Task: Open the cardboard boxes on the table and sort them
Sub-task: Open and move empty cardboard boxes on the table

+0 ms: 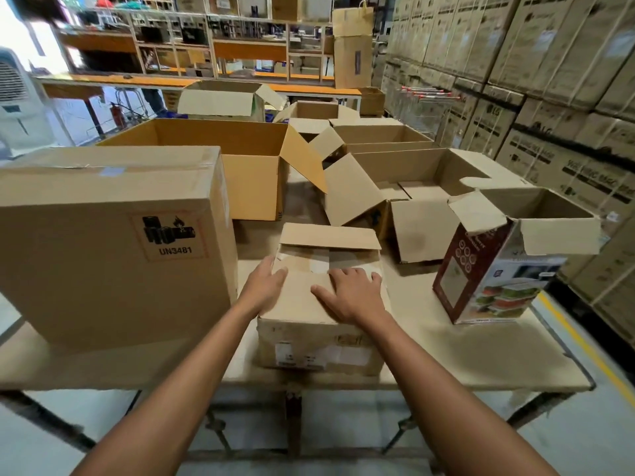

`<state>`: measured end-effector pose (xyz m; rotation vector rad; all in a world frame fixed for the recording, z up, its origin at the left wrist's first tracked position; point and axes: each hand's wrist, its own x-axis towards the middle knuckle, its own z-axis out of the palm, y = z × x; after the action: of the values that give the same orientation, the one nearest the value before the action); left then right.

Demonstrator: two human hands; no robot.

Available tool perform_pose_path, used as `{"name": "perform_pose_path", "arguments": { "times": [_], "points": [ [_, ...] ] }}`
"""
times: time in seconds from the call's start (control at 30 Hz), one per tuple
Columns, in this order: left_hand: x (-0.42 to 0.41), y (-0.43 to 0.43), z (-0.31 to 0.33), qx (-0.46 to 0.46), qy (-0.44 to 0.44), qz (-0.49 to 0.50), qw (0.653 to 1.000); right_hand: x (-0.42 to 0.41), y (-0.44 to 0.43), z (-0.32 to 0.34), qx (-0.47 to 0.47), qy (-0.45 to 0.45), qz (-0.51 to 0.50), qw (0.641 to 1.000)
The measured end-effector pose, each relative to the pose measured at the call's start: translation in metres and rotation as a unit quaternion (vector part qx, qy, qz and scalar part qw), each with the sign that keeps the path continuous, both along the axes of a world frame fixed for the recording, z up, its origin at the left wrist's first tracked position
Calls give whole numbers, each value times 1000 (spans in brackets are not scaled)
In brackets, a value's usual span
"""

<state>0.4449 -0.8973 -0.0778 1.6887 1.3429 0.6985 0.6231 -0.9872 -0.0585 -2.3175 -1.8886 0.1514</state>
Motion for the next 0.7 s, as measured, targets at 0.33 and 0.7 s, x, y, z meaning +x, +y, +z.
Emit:
{"name": "perform_pose_path", "arguments": {
  "times": [0.33,0.7],
  "points": [
    [0,-9,40,87,-155,86,980,4,-2,34,196,1,-30,980],
    [-42,-59,78,-56,-185,-59,979,-5,-77,133,-60,66,58,994]
  ]
}}
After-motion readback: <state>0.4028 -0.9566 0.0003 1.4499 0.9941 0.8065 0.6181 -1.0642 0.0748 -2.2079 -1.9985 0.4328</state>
